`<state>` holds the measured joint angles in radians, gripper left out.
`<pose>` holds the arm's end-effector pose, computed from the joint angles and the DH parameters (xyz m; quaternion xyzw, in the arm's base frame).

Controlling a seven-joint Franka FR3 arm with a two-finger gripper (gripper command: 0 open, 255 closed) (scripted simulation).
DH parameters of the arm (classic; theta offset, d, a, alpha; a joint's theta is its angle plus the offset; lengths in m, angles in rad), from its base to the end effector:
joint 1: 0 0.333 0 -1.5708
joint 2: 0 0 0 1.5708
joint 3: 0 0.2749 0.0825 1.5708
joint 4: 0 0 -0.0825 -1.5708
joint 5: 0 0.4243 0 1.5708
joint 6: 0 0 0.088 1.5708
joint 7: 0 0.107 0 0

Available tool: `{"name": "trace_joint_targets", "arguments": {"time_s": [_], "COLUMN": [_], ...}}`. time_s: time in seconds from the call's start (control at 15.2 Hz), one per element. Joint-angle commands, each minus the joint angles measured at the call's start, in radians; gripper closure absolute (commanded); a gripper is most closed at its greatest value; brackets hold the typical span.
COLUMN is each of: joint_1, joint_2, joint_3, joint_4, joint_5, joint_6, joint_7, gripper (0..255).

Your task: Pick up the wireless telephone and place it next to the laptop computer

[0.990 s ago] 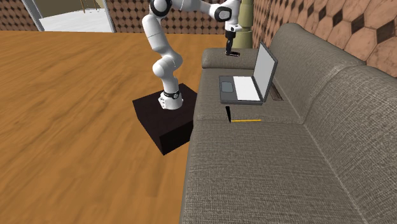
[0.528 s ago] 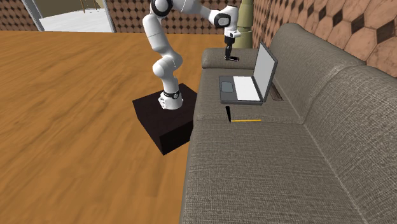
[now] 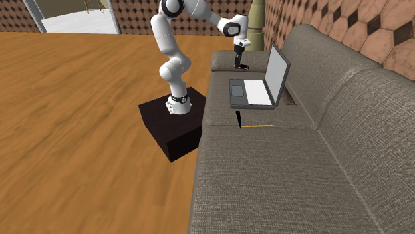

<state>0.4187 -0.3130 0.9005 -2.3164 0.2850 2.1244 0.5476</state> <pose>0.1233 0.5072 0.3596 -0.9552 -0.2957 -0.0075 0.0096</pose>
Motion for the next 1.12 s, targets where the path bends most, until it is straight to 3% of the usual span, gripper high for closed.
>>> {"name": "trace_joint_targets", "arguments": {"time_s": [0.0,0.73,1.06], "joint_1": [-0.005,-0.054,-0.053], "joint_2": [0.016,0.144,0.144], "joint_3": [0.012,0.096,0.095], "joint_4": [-0.015,-0.094,-0.094], "joint_5": [-0.007,-0.093,-0.093], "joint_6": [0.029,0.210,0.210], "joint_7": [0.006,0.076,0.076], "gripper": [255,255,255]}}
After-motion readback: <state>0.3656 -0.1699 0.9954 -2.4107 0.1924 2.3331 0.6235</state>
